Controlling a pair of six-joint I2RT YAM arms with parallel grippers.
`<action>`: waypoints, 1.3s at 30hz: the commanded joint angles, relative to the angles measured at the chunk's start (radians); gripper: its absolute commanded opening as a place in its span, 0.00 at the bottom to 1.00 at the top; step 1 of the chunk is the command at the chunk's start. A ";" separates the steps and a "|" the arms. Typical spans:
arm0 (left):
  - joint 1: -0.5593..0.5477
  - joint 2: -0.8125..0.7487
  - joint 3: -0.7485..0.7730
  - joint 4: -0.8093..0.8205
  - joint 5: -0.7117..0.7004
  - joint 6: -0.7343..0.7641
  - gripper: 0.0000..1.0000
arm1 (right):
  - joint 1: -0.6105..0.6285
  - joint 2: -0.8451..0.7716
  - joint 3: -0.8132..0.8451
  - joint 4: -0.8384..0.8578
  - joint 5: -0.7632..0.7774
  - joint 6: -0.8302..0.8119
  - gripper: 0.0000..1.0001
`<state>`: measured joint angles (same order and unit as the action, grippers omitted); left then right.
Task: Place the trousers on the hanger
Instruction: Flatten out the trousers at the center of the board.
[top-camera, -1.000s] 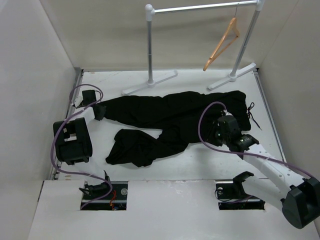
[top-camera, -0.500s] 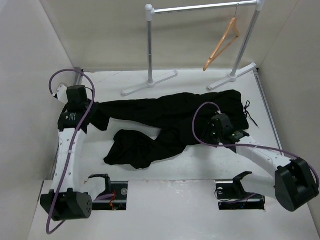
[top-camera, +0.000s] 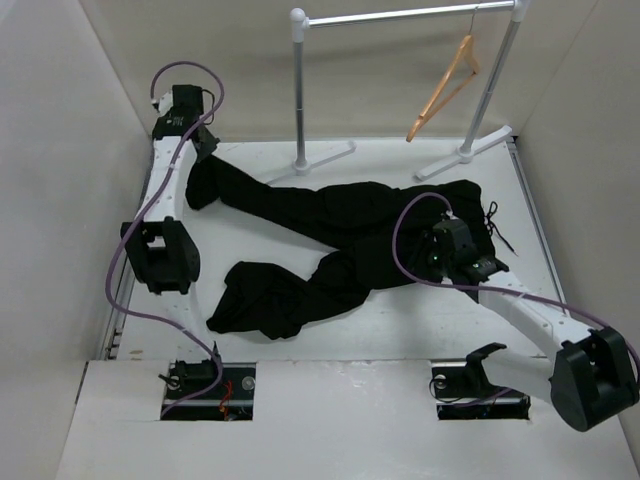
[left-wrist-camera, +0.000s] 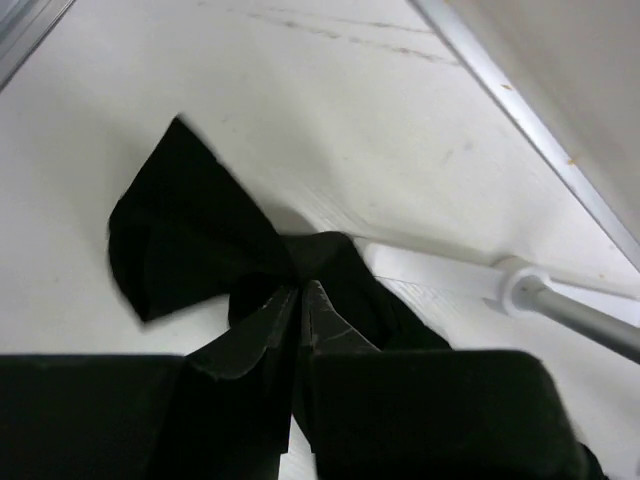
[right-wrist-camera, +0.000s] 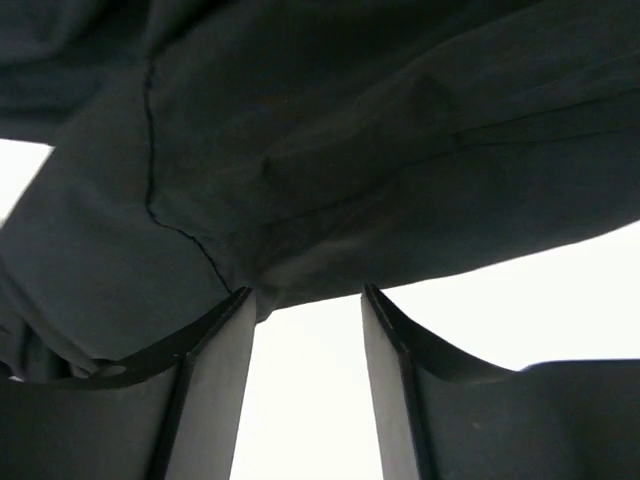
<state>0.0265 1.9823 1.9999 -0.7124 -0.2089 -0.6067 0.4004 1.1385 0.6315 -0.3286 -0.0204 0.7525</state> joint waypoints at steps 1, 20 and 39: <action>-0.047 -0.143 0.074 -0.093 -0.055 0.091 0.03 | -0.022 -0.062 -0.016 0.020 0.028 0.008 0.49; 0.266 -0.654 -0.888 0.168 -0.092 0.022 0.55 | -0.024 -0.063 -0.026 0.016 -0.019 -0.007 0.57; 0.126 -0.021 -0.612 0.329 0.039 -0.056 0.16 | -0.223 -0.095 0.112 -0.078 0.040 0.024 0.55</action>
<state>0.1410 1.9438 1.3350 -0.4297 -0.1780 -0.6132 0.2440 1.0767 0.6849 -0.3893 -0.0257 0.7578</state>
